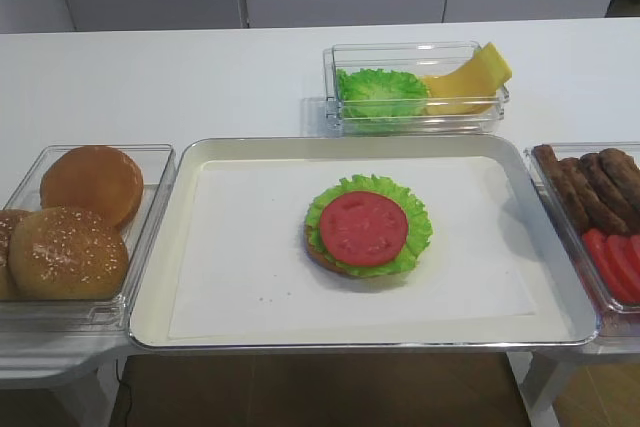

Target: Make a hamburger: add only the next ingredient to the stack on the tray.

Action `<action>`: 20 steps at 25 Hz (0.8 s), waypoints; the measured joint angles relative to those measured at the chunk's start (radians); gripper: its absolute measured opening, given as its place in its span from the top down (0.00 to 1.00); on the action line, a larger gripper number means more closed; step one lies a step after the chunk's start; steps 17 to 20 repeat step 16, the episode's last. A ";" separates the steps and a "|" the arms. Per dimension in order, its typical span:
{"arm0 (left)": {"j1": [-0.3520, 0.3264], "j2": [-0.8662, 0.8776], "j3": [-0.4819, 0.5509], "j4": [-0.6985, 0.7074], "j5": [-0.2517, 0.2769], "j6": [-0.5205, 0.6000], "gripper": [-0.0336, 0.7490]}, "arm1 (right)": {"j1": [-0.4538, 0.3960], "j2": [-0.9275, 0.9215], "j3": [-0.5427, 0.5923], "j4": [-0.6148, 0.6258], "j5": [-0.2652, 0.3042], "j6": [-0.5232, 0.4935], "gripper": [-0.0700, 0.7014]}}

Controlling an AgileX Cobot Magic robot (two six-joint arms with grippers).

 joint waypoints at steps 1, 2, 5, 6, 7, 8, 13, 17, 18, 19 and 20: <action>0.000 0.000 0.000 0.000 0.000 0.000 0.49 | 0.000 0.000 0.002 -0.011 -0.005 -0.005 0.08; 0.000 0.000 0.000 0.000 0.000 0.000 0.49 | 0.000 0.000 0.004 -0.017 -0.007 -0.009 0.08; 0.000 0.000 0.000 0.000 0.000 0.000 0.49 | 0.000 0.000 0.010 -0.026 -0.007 -0.015 0.08; 0.000 0.000 0.000 0.000 0.000 0.000 0.49 | 0.000 0.000 0.010 -0.026 -0.007 -0.015 0.08; 0.000 0.000 0.000 0.000 0.000 0.000 0.49 | 0.000 0.000 0.010 -0.026 -0.007 -0.015 0.08; 0.000 0.000 0.000 0.000 0.000 0.000 0.49 | 0.000 0.000 0.010 -0.026 -0.007 -0.015 0.08; 0.000 0.000 0.000 0.000 0.000 0.000 0.49 | 0.000 0.000 0.010 -0.026 -0.007 -0.015 0.08; 0.000 0.000 0.000 0.000 0.000 0.000 0.49 | 0.000 0.000 0.010 -0.026 -0.007 -0.015 0.08; 0.000 0.000 0.000 0.000 0.000 0.000 0.49 | 0.000 0.000 0.010 -0.026 -0.007 -0.015 0.08; 0.000 0.000 0.000 0.000 0.000 0.000 0.49 | 0.000 0.000 0.010 -0.026 -0.007 -0.015 0.08; 0.000 0.000 0.000 0.000 0.000 0.000 0.49 | 0.000 0.000 0.010 -0.026 -0.007 -0.015 0.08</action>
